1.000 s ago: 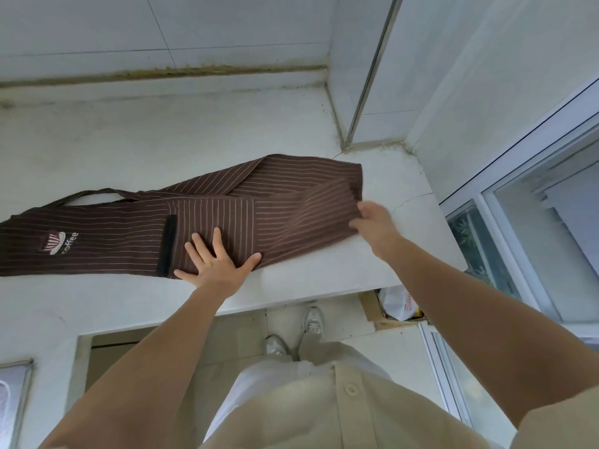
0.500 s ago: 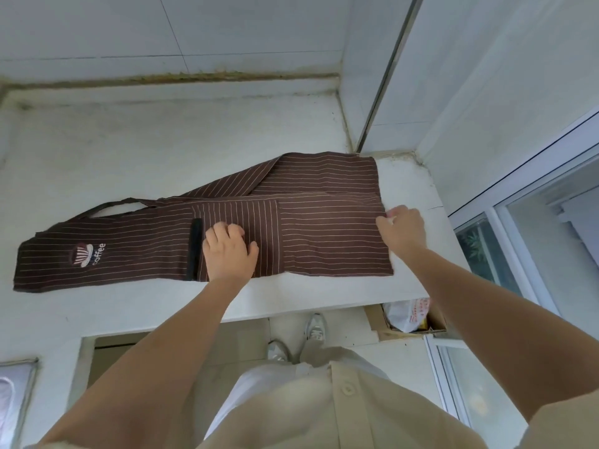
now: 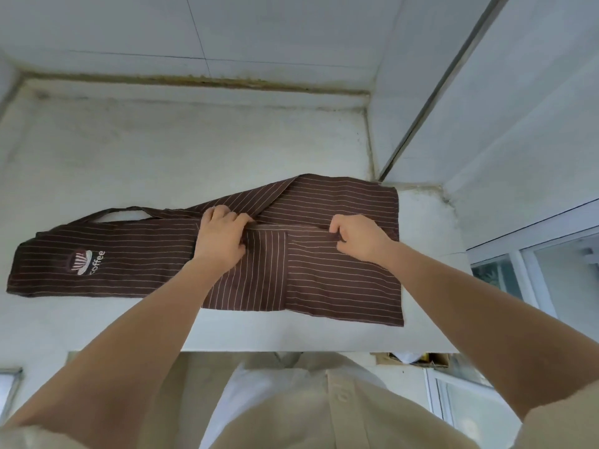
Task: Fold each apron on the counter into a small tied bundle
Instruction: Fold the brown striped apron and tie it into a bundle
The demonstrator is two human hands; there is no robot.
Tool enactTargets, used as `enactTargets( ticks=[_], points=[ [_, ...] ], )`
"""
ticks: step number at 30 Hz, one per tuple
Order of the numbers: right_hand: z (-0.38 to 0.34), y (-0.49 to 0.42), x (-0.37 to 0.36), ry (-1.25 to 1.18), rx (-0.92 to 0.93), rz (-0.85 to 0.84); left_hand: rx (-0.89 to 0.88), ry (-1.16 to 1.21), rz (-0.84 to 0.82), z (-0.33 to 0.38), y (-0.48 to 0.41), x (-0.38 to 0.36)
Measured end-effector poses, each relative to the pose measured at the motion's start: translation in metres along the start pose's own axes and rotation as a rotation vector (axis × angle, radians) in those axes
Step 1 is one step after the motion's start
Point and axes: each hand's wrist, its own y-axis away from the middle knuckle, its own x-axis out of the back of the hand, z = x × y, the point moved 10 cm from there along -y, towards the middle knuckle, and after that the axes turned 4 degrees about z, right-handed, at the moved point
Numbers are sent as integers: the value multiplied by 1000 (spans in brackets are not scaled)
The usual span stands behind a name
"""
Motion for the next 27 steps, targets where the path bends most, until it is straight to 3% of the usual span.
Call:
enactTargets(
  ticks=[3,7,10,15,18,22,27],
  points=[
    [-9,4,-12,-131,71,-195,-99,105,43,-5,2,7],
    [-13,3,-23,-236,-75,-290,-180,337,-137,-8,14,-1],
    [-24,-3,-24,-95,-123,-228,-106,392,-183,-25,11,-4],
    [-36,10,-39,238,-179,-321,-127,309,-334,-36,6,-24],
    [-37,19,-45,382,-176,-278,-204,198,-279,-38,6,-25],
    [-37,30,-51,75,-231,-190,-212,158,-241,-44,4,-31],
    [-44,42,-65,-104,-315,-320,-195,178,-203,-47,-6,-23]
  ],
)
